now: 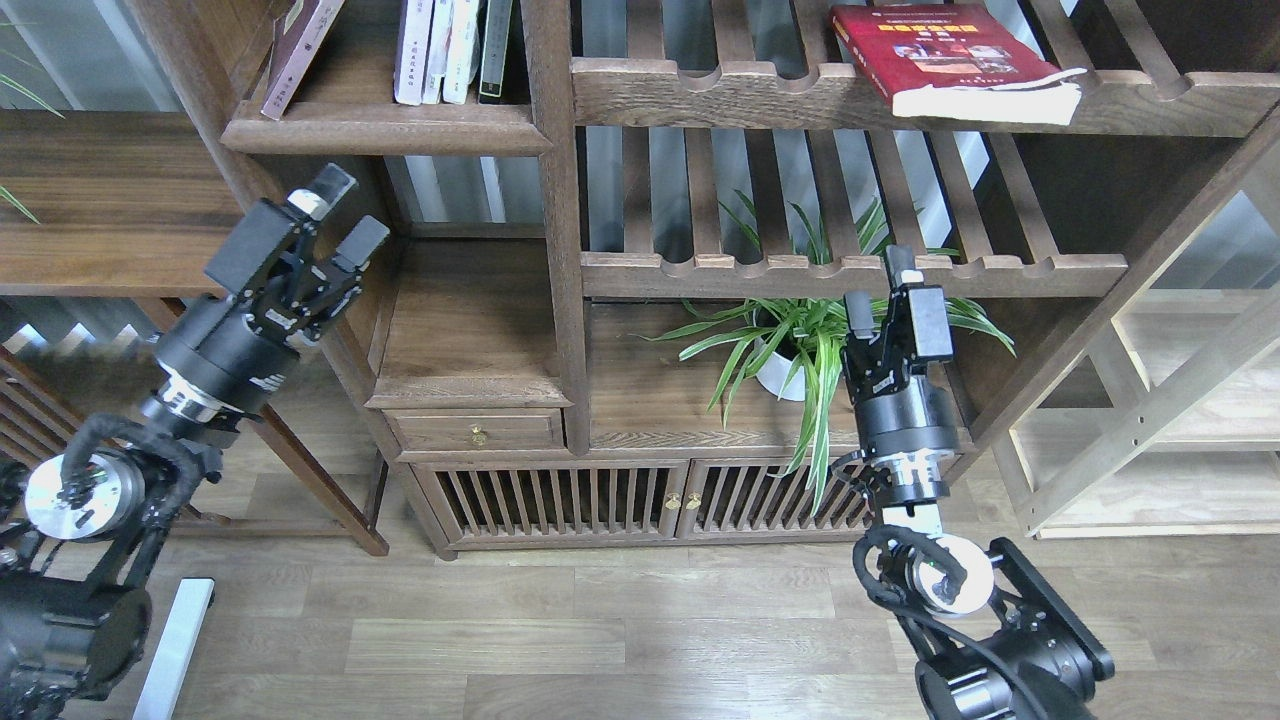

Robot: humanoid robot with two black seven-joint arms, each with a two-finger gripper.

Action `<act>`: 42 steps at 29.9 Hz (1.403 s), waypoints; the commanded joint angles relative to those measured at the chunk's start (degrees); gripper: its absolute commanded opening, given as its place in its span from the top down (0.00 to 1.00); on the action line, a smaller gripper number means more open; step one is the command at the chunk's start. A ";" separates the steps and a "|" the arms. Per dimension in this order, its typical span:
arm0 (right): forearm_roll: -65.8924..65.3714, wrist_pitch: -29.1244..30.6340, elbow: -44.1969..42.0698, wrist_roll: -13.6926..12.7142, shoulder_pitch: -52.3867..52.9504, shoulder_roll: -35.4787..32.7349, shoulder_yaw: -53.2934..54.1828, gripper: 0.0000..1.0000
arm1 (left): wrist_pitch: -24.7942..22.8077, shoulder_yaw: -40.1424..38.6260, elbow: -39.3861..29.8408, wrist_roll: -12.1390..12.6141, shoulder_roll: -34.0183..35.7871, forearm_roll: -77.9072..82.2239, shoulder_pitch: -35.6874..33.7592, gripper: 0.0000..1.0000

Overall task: Organize books on shelf
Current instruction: 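Raise both grippers toward the red book on the upper shelf, then push the right gripper under the red book's near edge and tilt it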

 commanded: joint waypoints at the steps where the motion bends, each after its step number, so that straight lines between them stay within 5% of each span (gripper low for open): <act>1: -0.14 0.00 -0.01 0.07 1.32 -0.01 0.17 0.00 | 0.00 -0.08 2.84 0.00 1.35 0.07 -0.74 0.01; 17: -4.62 0.00 -0.19 0.24 11.34 -0.01 -4.67 0.00 | 0.00 -0.08 11.90 0.00 2.58 0.24 -5.23 0.01; 42: -4.45 0.00 -4.23 0.51 15.47 -2.46 6.23 0.00 | 0.00 -0.25 13.66 0.00 2.58 0.15 -7.34 0.01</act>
